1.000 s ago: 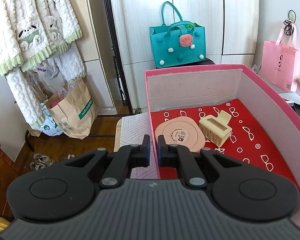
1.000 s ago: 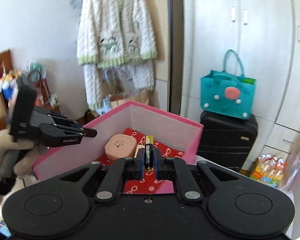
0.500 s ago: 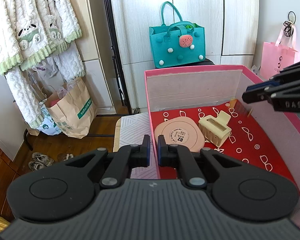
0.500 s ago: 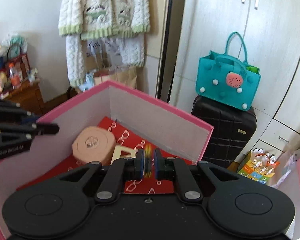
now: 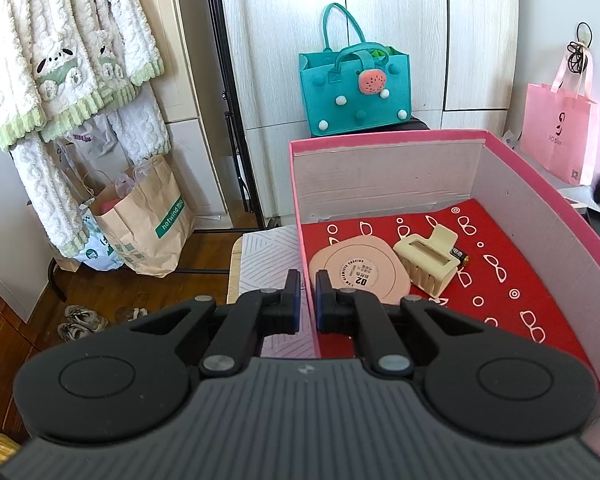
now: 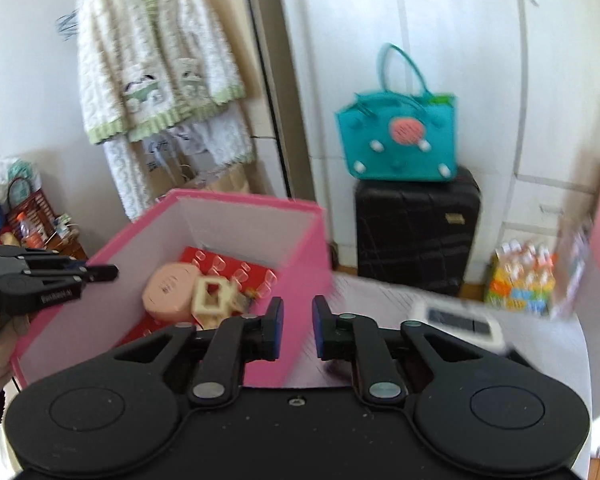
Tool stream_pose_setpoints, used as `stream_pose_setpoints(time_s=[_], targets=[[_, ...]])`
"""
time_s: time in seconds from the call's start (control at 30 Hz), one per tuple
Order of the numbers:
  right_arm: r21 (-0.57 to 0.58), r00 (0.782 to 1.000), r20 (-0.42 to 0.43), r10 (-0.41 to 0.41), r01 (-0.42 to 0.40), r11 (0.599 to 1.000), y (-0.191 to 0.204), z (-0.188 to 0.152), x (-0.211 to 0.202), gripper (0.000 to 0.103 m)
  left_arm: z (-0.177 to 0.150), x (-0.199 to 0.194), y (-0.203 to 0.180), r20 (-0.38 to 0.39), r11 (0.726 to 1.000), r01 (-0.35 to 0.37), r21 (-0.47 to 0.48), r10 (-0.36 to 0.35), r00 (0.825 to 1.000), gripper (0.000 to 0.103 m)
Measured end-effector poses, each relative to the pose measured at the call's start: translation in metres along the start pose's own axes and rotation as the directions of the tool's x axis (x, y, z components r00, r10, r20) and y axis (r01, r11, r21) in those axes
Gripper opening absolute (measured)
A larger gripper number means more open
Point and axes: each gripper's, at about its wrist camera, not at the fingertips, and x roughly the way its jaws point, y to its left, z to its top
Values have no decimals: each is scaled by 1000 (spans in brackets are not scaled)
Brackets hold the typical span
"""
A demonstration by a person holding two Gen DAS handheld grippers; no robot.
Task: Organize rigid objects
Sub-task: 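Grasp the grey phone battery with the right gripper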
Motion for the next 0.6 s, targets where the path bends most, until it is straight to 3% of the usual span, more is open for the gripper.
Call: stream_pose_setpoints(time_s=[0.17, 0.23, 0.3, 0.33, 0.6], targets=[[50, 996, -83, -14, 18, 999, -19, -37, -1, 26, 0, 0, 1, 0, 1000, 3, -1, -3, 1000, 7], [59, 995, -104, -6, 12, 998, -23, -51, 1, 35, 0, 1, 4, -2, 1000, 7, -8, -7, 1000, 7], [61, 994, -113, 10, -3, 998, -25, -62, 4, 53, -1, 1, 6, 3, 999, 21, -26, -21, 1000, 7], [58, 993, -114, 7, 0, 998, -26, -66, 6, 57, -2, 2, 8, 3, 999, 23, -35, -23, 1000, 7], [-65, 984, -159, -85, 76, 995, -13, -83, 39, 68, -3, 2, 4, 1, 999, 19, -28, -19, 1000, 7]])
